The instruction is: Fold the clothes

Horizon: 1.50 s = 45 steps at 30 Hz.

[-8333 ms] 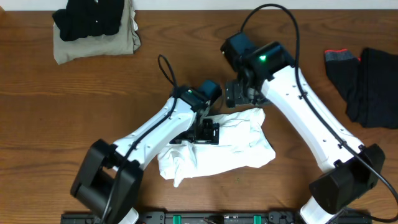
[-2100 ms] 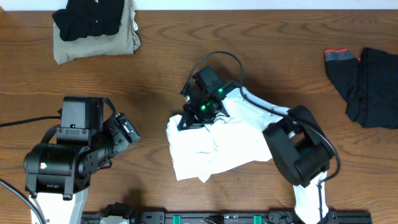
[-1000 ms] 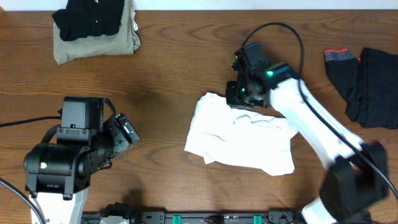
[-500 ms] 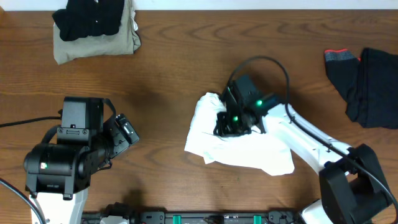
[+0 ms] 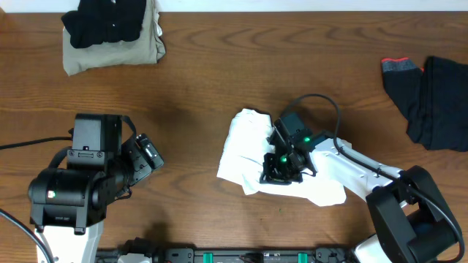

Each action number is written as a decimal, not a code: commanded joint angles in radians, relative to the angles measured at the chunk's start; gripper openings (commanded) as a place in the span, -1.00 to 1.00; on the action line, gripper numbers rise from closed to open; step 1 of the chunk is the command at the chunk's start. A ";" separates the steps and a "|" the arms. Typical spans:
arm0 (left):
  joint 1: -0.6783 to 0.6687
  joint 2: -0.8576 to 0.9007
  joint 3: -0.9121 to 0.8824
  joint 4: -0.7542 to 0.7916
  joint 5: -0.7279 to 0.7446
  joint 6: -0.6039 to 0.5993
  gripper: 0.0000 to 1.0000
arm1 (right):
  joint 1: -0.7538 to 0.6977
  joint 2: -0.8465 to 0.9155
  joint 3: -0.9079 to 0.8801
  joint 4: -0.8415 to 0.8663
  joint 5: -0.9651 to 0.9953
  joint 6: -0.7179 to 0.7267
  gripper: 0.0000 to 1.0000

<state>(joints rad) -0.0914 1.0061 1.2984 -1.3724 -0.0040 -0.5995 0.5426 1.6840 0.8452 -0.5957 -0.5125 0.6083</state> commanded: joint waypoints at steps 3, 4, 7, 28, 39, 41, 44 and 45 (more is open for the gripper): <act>0.006 0.001 -0.002 -0.004 -0.012 0.019 0.96 | -0.013 0.003 0.004 -0.051 0.084 0.065 -0.83; 0.006 0.001 -0.002 -0.004 -0.012 0.019 0.96 | -0.018 0.002 0.014 -0.071 0.095 0.064 -0.85; 0.006 0.001 -0.002 -0.004 -0.012 0.019 0.96 | -0.027 -0.010 0.056 -0.143 0.134 0.054 -0.86; 0.006 0.001 -0.002 -0.004 -0.012 0.019 0.96 | -0.273 -0.292 0.322 -0.680 0.509 -0.045 0.98; 0.006 0.001 -0.002 -0.010 -0.012 0.019 0.96 | -0.456 -0.292 0.087 -0.550 0.385 -0.068 0.98; 0.006 0.001 -0.002 -0.011 -0.012 0.019 0.96 | -0.475 -0.292 0.026 -0.478 0.314 -0.102 0.98; 0.006 0.001 -0.002 -0.011 -0.012 0.019 0.96 | -0.494 -0.292 -0.044 -0.388 0.265 -0.110 0.97; 0.006 0.001 -0.002 -0.011 -0.012 0.019 0.96 | -0.497 -0.292 -0.063 -0.362 0.252 -0.119 0.98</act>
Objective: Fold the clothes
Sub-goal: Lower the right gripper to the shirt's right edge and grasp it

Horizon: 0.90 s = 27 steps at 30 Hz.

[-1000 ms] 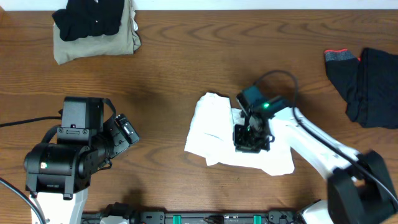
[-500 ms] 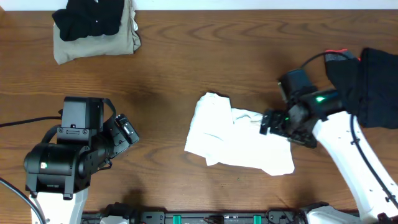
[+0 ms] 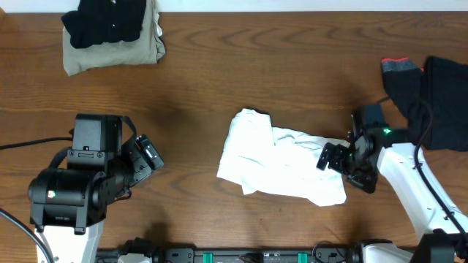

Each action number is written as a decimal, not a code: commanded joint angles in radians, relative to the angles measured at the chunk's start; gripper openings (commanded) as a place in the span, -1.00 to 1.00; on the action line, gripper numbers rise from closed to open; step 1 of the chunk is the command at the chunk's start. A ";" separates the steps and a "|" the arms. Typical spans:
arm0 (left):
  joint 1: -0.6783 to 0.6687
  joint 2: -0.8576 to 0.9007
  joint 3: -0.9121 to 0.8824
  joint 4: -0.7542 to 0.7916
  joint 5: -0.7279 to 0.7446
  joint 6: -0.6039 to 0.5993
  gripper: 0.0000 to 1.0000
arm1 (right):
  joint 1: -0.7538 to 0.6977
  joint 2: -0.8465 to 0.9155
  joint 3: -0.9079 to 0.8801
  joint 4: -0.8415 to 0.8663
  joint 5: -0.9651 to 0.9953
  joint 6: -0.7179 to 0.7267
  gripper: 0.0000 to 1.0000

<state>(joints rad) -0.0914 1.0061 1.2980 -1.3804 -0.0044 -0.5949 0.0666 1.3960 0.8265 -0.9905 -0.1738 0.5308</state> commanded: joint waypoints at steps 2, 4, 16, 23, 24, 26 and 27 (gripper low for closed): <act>0.006 0.001 -0.002 -0.003 -0.011 0.017 0.96 | -0.022 -0.004 -0.084 0.088 -0.125 -0.065 0.99; 0.006 0.001 -0.002 -0.003 -0.011 0.018 0.96 | -0.022 -0.004 -0.121 0.134 -0.161 -0.064 0.98; 0.006 0.001 -0.002 -0.002 -0.011 0.018 0.96 | -0.021 -0.004 -0.283 0.321 -0.216 -0.022 0.98; 0.006 0.001 -0.002 -0.002 -0.011 0.018 0.96 | -0.021 -0.004 -0.311 0.429 -0.227 -0.019 0.70; 0.006 0.001 -0.002 -0.002 -0.011 0.018 0.96 | -0.021 -0.004 -0.311 0.438 -0.227 -0.021 0.63; 0.006 0.001 -0.002 -0.002 -0.011 0.018 0.96 | -0.021 -0.004 -0.311 0.450 -0.227 -0.024 0.56; 0.006 0.001 -0.002 -0.002 -0.011 0.018 0.96 | -0.021 -0.004 -0.311 0.456 -0.227 -0.026 0.54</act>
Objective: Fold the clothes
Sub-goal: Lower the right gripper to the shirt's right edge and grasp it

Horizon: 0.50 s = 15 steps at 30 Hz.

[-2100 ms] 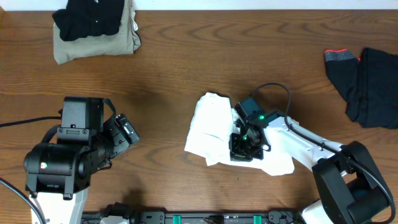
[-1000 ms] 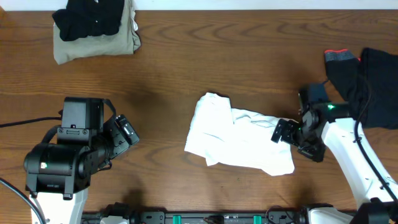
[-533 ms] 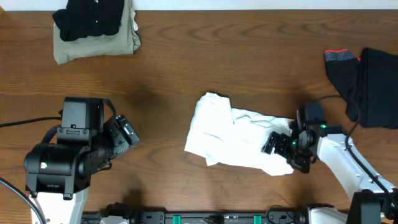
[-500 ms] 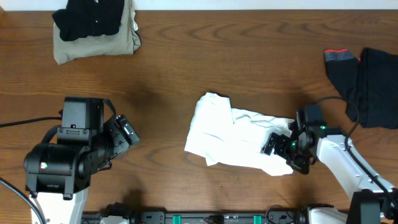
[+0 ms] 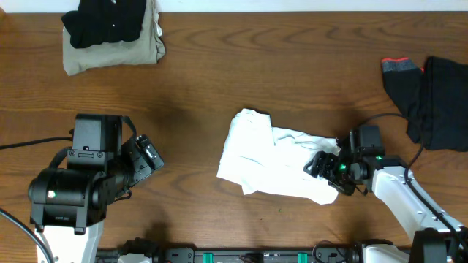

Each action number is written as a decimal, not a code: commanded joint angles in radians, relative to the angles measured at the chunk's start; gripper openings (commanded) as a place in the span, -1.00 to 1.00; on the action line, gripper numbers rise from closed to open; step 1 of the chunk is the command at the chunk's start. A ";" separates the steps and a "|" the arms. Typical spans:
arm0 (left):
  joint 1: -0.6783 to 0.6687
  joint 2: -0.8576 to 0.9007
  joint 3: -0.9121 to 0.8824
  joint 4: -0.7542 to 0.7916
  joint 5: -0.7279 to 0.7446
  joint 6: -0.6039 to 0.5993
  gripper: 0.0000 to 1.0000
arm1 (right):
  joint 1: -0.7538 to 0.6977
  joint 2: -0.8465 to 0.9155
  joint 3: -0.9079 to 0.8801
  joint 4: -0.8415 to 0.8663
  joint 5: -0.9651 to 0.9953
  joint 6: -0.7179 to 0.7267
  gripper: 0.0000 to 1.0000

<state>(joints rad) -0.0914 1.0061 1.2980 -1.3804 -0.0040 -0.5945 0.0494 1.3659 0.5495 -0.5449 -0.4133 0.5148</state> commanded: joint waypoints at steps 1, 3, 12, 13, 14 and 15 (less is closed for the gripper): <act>0.006 0.001 -0.002 -0.002 -0.012 0.017 0.96 | -0.003 0.026 -0.034 0.016 0.013 -0.016 0.54; 0.006 0.001 -0.002 -0.002 -0.012 0.017 0.96 | -0.003 0.026 -0.035 0.023 0.013 -0.016 0.53; 0.006 0.001 -0.002 -0.002 -0.012 0.017 0.96 | -0.003 0.026 -0.035 0.049 0.053 0.045 0.90; 0.006 0.001 -0.002 -0.003 -0.012 0.017 0.96 | -0.003 0.026 -0.035 0.042 0.067 0.046 0.89; 0.006 0.001 -0.002 -0.003 -0.012 0.018 0.96 | -0.003 0.026 -0.034 0.034 0.084 0.046 0.89; 0.006 0.001 -0.002 -0.003 -0.012 0.018 0.96 | -0.003 0.026 -0.033 0.026 0.097 0.046 0.89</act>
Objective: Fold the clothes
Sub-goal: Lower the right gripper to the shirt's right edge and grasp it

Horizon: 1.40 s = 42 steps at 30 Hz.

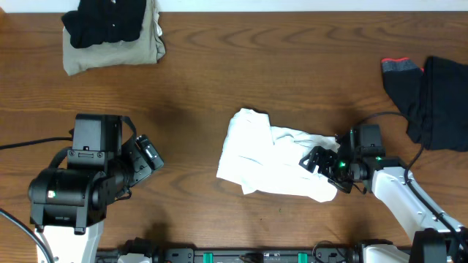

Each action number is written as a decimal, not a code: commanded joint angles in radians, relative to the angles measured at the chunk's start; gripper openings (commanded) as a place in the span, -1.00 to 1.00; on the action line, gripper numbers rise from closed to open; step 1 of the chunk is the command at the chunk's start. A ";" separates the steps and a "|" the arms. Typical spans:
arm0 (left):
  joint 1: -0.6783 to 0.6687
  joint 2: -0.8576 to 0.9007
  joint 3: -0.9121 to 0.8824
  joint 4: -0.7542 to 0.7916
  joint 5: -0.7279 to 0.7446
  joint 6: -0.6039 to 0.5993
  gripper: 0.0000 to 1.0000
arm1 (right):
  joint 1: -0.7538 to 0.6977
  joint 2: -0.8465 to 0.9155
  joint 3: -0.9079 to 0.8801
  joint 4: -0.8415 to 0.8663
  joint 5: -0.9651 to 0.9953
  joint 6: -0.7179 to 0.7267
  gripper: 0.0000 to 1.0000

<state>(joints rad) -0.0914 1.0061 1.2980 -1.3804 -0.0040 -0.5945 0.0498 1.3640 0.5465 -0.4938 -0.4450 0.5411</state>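
Note:
A crumpled white garment (pixel 270 164) lies at the table's middle, partly folded, with a raised lump at its upper left. My right gripper (pixel 316 158) sits low on the garment's right edge, fingers pointing left; the cloth under it is hidden, and whether the fingers pinch it does not show. Drawn back at the left, my left gripper (pixel 150 155) is well away from the garment with nothing seen in it.
A folded stack, black garment on an olive one (pixel 113 33), rests at the back left. Dark clothes with a red-trimmed piece (pixel 428 95) lie at the right edge. The left arm's bulky base (pixel 73 190) fills the front left.
My right gripper has shifted slightly left, further onto the garment's right edge. The cloth's right end looks a little more bunched. The left arm has not moved.
My right gripper was first over the middle of the white garment. It then stood off the cloth to the right, near the dark clothes. Later it was back at the garment's right edge, and now it rests a bit further onto it.

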 commanded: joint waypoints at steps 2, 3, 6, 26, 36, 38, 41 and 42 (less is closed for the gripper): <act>0.006 0.001 -0.002 -0.003 -0.012 0.018 0.96 | -0.004 0.028 -0.021 -0.041 0.132 0.019 0.91; 0.006 0.001 -0.002 -0.003 -0.012 0.018 0.96 | -0.004 0.028 -0.010 -0.051 0.132 0.014 0.92; 0.006 0.001 -0.002 -0.002 -0.012 0.018 0.96 | -0.005 0.028 0.043 -0.096 0.143 -0.030 0.96; 0.006 0.018 -0.002 -0.003 -0.012 0.018 0.96 | -0.026 0.067 0.249 -0.365 0.351 -0.139 0.99; 0.006 0.019 -0.002 -0.003 -0.012 0.018 0.96 | -0.025 0.134 0.231 -0.288 0.245 -0.176 0.99; 0.006 0.019 -0.002 -0.002 -0.012 0.018 0.96 | -0.025 0.148 0.229 -0.283 0.245 -0.176 0.99; 0.006 0.019 -0.002 -0.002 -0.012 0.018 0.96 | -0.025 0.174 0.229 -0.273 0.225 -0.183 0.98; 0.006 0.019 -0.002 -0.002 -0.012 0.018 0.96 | -0.025 0.181 0.227 -0.265 0.210 -0.188 0.98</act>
<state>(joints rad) -0.0914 1.0222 1.2972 -1.3804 -0.0040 -0.5945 0.0319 1.5204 0.7856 -0.7681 -0.1955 0.3801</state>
